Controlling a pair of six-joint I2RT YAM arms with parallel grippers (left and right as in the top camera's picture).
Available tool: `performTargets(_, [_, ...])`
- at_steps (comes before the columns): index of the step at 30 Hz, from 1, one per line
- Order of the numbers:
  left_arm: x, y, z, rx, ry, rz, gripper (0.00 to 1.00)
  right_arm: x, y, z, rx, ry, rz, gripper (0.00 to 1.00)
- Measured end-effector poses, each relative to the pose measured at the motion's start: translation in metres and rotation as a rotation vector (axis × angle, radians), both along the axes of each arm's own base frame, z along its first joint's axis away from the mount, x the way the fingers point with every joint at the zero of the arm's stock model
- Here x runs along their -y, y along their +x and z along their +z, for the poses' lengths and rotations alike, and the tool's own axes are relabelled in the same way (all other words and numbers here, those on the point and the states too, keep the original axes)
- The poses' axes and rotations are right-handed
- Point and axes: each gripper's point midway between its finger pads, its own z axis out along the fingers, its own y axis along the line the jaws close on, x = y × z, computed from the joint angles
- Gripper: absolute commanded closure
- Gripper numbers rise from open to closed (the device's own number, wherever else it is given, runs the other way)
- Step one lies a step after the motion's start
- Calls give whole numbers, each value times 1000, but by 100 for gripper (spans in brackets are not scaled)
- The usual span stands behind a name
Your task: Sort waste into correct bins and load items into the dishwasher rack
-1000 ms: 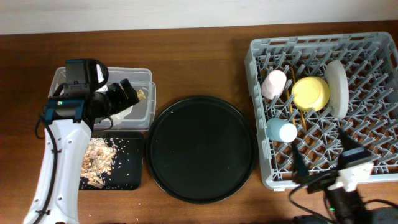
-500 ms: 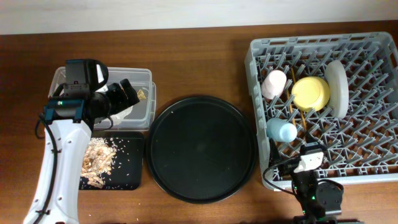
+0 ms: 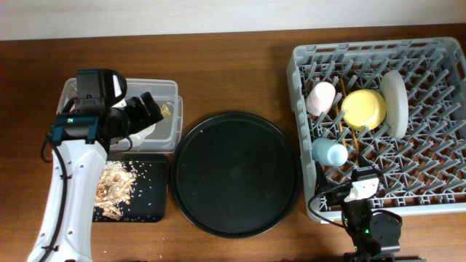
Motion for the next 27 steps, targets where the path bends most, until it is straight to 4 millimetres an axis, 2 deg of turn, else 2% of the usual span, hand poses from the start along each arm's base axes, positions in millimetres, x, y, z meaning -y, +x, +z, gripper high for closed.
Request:
performTargets(7, [0, 0, 0, 1, 0, 0, 1, 0, 0, 0, 0, 1, 0, 1])
performTargets(10, [0, -14, 12, 6, 1, 0, 1, 0, 0, 0, 0, 1, 0, 1])
performTargets(13, [2, -63, 44, 29, 1, 0, 1, 0, 0, 0, 1, 0, 0, 2])
performTargets(15, [2, -89, 48, 37, 2, 0, 1, 0, 0, 0, 1, 0, -1, 1])
performTargets(16, [3, -108, 41, 29, 1, 0, 1, 1, 0, 0, 0, 1, -3, 1])
performTargets(17, [3, -117, 34, 31, 1, 0, 1, 1, 0, 0, 1, 1, -3, 1])
performTargets(18, [4, -128, 21, 32, 1, 0, 1, 1, 0, 0, 0, 0, -3, 1])
performTargets(19, [4, -146, -3, 21, 0, 0, 1, 1, 0, 0, 0, 1, -3, 1])
performTargets(20, [5, -154, -15, 17, -2, 1, 1, 1, 0, 0, 2, 0, -4, 1])
performTargets(22, [4, -147, -33, 165, 2, 4, 0, 1, 0, 0, 1, 1, -4, 1])
performTargets(23, [4, -132, -34, 319, 4, 4, 1, 1, 0, 0, 0, 0, -4, 1])
performTargets(24, [4, -126, -33, 389, 6, 4, 1, 1, 0, 0, 1, 0, -4, 1])
performTargets(25, [4, -117, -24, 484, 7, 5, 1, 1, 0, 0, 1, 1, -4, 1])
performTargets(26, [3, -99, -2, 694, 11, 6, 1, 1, 0, 0, 1, 0, -4, 1])
performTargets(27, [3, -96, 14, 824, 14, 5, 1, 1, 0, 0, 0, 0, -4, 2])
